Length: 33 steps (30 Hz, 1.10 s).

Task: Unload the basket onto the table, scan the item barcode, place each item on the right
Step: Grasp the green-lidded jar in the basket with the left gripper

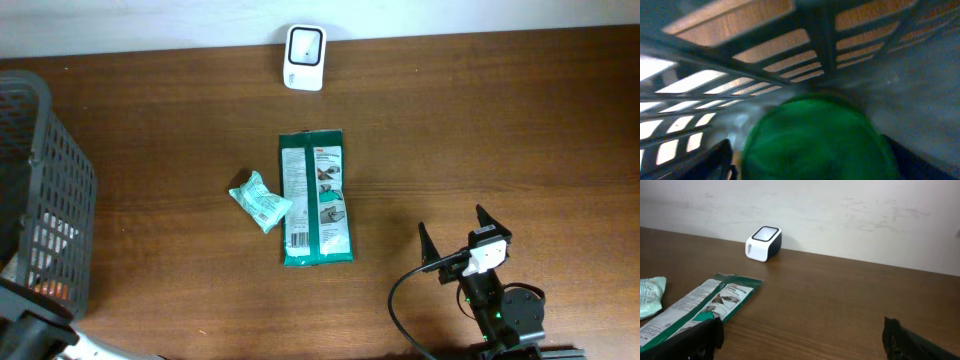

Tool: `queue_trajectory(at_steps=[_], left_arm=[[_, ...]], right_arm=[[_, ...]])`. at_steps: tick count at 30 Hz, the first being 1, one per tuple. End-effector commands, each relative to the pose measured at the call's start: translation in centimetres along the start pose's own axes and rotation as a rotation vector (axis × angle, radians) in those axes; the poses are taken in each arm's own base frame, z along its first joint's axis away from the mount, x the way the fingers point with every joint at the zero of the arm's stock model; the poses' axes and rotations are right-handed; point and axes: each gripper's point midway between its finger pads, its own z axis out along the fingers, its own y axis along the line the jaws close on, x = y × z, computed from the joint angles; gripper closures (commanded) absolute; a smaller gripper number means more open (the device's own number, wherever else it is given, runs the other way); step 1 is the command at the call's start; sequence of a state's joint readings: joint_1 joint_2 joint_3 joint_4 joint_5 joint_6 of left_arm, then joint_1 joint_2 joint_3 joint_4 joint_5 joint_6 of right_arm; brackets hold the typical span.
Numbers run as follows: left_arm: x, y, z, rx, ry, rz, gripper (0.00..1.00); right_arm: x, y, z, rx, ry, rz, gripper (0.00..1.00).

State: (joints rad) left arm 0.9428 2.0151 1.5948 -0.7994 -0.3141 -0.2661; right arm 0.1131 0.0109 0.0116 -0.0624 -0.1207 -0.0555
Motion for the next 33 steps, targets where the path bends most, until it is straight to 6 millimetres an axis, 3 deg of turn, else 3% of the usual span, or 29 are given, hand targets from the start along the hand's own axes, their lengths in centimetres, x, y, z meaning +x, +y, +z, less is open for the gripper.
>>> queue_trajectory(at_steps=[1,3,7,9,11,14,16,17,22,25,27,29,33], left_arm=[[0.9,-0.6,1.1,0.027,0.036,0.012,0.31],[1.0,-0.8,1.0,0.039,0.043,0.013,0.41],[1.0,-1.3,0.7,0.073,0.047,0.011,0.48],[0.4,-2.0,-0.7,0.131,0.027,0.002,0.51],[-1.1,-2.6,-3.5,0.211,-0.028,-0.014,0.54],[-3.8,-3.8,-10.5,0.398,-0.152,-0.032,0.57],[-4.5,-4.3,-14.0,0.494,-0.211,-0.031,0.57],[-5.1,-4.3,-17.2,0.563,-0.262,-0.065,0.58],[-4.7,-5.3,-28.9,0.838,-0.434,-0.044,0.57],[-1.2,-7.4,-36.7,0.960,-0.530,0.057,0.57],[2.6,-9.4,-40.2,1.041,-0.518,0.151,0.56],[7.9,-12.8,-41.5,1.081,-0.425,0.283,0.55],[16.7,-18.8,-40.1,1.026,-0.286,0.522,0.55]], right_arm=[[0.2,0.1,0.0,-0.002,0.000,0.008,0.02],[0.2,0.1,0.0,-0.002,0.000,0.008,0.02],[0.2,0.1,0.0,-0.002,0.000,0.008,0.02],[0.2,0.1,0.0,-0.002,0.000,0.008,0.02],[0.2,0.1,0.0,-0.002,0.000,0.008,0.02],[0.2,0.1,0.0,-0.002,0.000,0.008,0.02],[0.2,0.1,0.0,-0.002,0.000,0.008,0.02],[0.2,0.1,0.0,-0.002,0.000,0.008,0.01],[0.2,0.1,0.0,-0.002,0.000,0.008,0.02],[0.2,0.1,0.0,-0.002,0.000,0.008,0.02],[0.2,0.1,0.0,-0.002,0.000,0.008,0.02],[0.2,0.1,0.0,-0.002,0.000,0.008,0.02],[0.2,0.1,0.0,-0.002,0.000,0.008,0.02]])
